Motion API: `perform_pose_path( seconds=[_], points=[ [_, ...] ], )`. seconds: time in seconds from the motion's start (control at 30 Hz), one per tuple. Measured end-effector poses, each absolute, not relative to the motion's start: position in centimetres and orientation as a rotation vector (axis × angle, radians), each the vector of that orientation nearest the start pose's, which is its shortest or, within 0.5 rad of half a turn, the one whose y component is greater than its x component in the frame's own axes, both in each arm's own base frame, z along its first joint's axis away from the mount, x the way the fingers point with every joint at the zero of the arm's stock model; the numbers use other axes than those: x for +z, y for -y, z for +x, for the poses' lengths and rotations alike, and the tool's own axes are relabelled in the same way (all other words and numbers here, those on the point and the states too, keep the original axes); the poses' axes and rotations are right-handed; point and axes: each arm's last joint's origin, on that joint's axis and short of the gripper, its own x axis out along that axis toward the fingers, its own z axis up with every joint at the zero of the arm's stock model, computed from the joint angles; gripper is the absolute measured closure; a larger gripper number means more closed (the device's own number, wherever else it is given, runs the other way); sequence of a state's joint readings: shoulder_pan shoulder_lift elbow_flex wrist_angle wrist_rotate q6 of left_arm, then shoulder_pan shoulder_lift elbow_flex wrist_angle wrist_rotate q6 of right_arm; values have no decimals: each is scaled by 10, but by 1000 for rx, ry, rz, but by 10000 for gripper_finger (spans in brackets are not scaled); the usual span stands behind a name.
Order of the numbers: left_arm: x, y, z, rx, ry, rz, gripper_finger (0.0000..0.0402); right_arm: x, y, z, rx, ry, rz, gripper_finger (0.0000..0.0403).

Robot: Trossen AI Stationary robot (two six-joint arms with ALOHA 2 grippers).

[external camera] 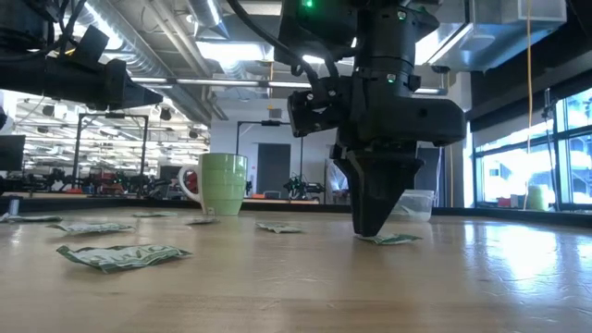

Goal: Pick and place items into bin
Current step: Put the green truvia packet into the transparent bin

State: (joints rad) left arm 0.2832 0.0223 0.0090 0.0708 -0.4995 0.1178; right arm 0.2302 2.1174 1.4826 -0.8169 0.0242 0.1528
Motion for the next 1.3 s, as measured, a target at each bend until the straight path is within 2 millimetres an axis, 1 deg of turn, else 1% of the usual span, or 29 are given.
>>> perform_pose_path(
  seconds=[0.1, 0.2, 0.53, 0.8, 0.9, 1.0, 1.1, 1.17, 1.2, 1.23, 1.3],
  points=[
    [171, -40, 87, 785, 12, 106, 325, 136, -91, 391, 59, -1448, -60, 269],
    [171, -40, 87, 785, 12, 105, 325, 136, -91, 391, 60, -1451, -59, 279],
    [171, -40, 87, 785, 12, 106, 325, 135, -85, 391, 70, -1476, -31, 341],
    [171, -40, 87, 785, 12, 106, 325, 124, -82, 392, 67, -1513, -30, 395],
    [171, -40, 87, 785, 12, 106, 325, 124, -82, 391, 65, -1514, -29, 398],
    [171, -40, 87, 785, 12, 106, 325, 136, -82, 389, 60, -1513, -31, 400],
    [171, -40, 87, 785, 12, 106, 325, 151, -78, 381, 17, -1562, -62, 401],
    [171, -40, 87, 785, 12, 106, 325, 176, -75, 382, -13, -1499, -66, 401],
    [171, -40, 87, 785, 12, 106, 325, 189, -72, 379, -54, -1485, -72, 401],
    [171, -40, 87, 785, 12, 106, 325, 199, -68, 374, -89, -1492, -82, 401],
    [171, -40, 87, 785, 12, 106, 325, 210, -61, 368, -160, -1506, -94, 402]
  ],
)
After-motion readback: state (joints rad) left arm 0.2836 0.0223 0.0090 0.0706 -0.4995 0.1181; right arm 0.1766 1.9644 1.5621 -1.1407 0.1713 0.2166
